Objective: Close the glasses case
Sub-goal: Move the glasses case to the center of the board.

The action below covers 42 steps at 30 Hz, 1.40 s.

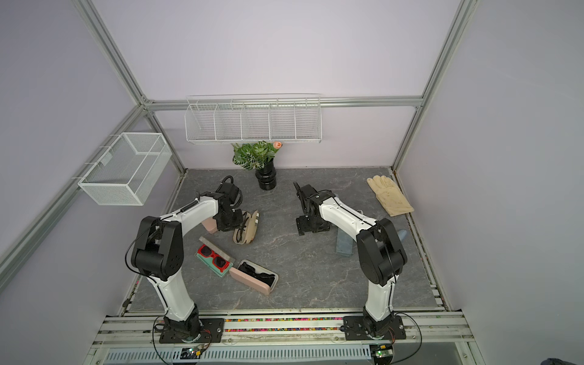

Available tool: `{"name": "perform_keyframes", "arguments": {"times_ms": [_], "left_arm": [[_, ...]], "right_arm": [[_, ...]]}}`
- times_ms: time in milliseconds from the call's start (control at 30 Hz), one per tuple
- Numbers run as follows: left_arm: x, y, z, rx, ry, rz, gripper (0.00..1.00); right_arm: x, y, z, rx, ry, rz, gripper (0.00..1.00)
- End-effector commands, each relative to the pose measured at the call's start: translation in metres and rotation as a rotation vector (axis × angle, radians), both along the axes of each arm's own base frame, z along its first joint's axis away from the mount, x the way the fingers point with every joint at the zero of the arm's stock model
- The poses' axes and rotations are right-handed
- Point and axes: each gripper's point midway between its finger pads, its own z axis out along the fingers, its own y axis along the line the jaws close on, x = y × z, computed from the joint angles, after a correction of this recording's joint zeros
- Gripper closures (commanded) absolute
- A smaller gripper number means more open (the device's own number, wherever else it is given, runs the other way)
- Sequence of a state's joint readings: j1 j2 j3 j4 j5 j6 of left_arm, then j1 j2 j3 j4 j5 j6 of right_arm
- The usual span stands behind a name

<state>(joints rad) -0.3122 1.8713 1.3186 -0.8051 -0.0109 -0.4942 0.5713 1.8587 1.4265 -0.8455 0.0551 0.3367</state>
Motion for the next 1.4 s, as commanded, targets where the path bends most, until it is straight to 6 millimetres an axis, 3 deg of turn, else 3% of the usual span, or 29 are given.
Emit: {"name": "perform_keyframes", "arguments": {"times_ms": [0,333,667,1033,1367], "left_arm": [[0.011,-0.003,0.001,-0.019,-0.017,0.007,0.83],[0.013,-0.028,0.005,-0.085,-0.031,0.000,0.85],[0.009,-0.104,0.014,-0.148,-0.056,-0.083,0.85],[-0.003,-0.166,0.014,-0.199,-0.064,-0.141,0.85],[-0.005,-0.183,0.000,-0.220,-0.037,-0.147,0.85]], "right_arm": [[-0.002,0.003,-0.009,-0.001,0.025,-0.005,0.19],[-0.004,0.003,-0.010,-0.002,0.029,-0.008,0.19],[-0.007,-0.006,-0.002,-0.017,0.002,-0.028,0.19],[-0.012,-0.021,0.001,-0.021,-0.010,-0.059,0.19],[-0.013,-0.031,0.006,-0.006,-0.024,-0.087,0.19]]}}
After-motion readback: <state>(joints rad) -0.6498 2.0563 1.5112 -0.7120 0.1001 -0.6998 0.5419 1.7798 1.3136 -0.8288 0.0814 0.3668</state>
